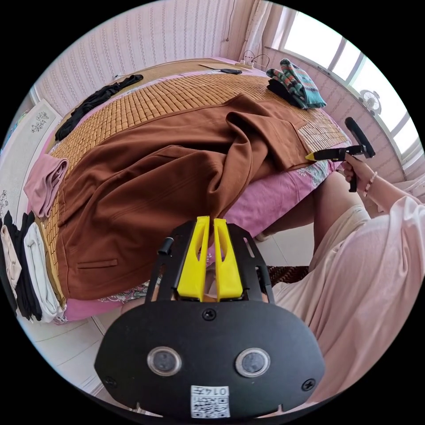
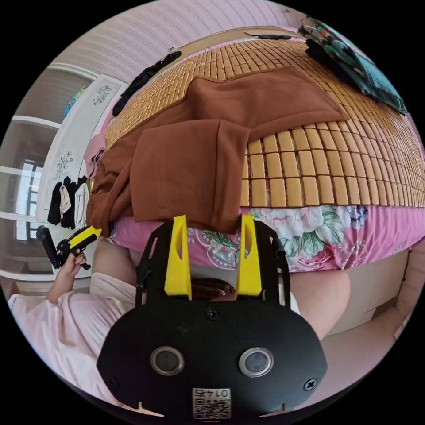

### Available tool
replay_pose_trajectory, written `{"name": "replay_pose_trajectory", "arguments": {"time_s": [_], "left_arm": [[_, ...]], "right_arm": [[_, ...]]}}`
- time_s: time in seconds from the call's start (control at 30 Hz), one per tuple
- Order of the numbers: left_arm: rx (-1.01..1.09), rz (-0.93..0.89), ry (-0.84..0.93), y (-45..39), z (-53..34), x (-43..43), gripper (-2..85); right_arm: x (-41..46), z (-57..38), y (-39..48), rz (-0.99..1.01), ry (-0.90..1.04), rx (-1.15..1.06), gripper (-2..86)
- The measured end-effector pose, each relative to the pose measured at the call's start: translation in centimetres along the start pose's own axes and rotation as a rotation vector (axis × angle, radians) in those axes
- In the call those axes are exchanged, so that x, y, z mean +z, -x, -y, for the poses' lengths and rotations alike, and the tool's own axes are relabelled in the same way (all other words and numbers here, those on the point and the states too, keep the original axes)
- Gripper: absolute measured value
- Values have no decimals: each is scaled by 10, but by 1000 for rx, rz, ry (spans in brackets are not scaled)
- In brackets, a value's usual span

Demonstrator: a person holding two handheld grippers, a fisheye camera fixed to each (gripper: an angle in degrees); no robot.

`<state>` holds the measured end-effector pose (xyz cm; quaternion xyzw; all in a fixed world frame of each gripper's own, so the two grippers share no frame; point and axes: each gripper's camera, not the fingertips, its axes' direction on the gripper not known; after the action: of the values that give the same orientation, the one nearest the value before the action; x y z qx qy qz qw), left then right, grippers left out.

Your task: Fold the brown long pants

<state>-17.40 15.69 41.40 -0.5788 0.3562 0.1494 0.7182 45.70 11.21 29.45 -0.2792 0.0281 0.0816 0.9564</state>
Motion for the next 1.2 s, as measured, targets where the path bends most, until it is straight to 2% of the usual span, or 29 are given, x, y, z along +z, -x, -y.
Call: {"name": "replay_pose_trajectory", "arguments": {"time_s": [0.03, 0.13, 0.27, 0.33, 0.37, 0.47, 0.53, 0.6, 0.7, 0.8, 0.93, 1.03, 1.2], "left_arm": [[1, 2, -3, -1, 0, -1, -7], [24, 17, -30, -6, 0, -9, -7], [24, 4, -82, -8, -5, -25, -8], [49, 3, -155, -14, -11, -38, -8], [59, 1, -168, -16, -13, -41, -8], [54, -49, -163, -23, -22, -37, -6], [3, -129, -132, -23, -29, -27, -6], [-32, -165, -112, -24, -32, -23, -5], [-46, -160, -92, -26, -31, -27, -3], [-68, -27, -87, -17, -18, -36, -2], [-157, 178, -82, 15, 30, -35, -2], [-204, 258, -80, 38, 78, -21, -3], [-362, 291, -73, 74, 144, 11, -5]], "right_arm": [[-6, 4, -5, 45, -5, 12, 40], [-22, 20, -19, 242, 16, -19, 26], [-86, 31, -38, 322, -110, -154, 17], [-148, 20, -40, 198, -246, -342, 14], [-160, 16, -40, 144, -253, -375, 14], [-179, 7, -70, 1, -86, -385, 10], [-155, 6, -121, -125, 100, -150, 6], [-141, -1, -149, -209, 126, 27, 2], [-128, 1, -155, -52, 23, 122, -1], [-102, 28, -117, -144, -64, 36, -2], [-39, 96, -40, -304, -65, -187, -2], [11, 145, 2, -363, -52, -265, -3], [82, 203, 18, -344, -18, -237, -3]]}}
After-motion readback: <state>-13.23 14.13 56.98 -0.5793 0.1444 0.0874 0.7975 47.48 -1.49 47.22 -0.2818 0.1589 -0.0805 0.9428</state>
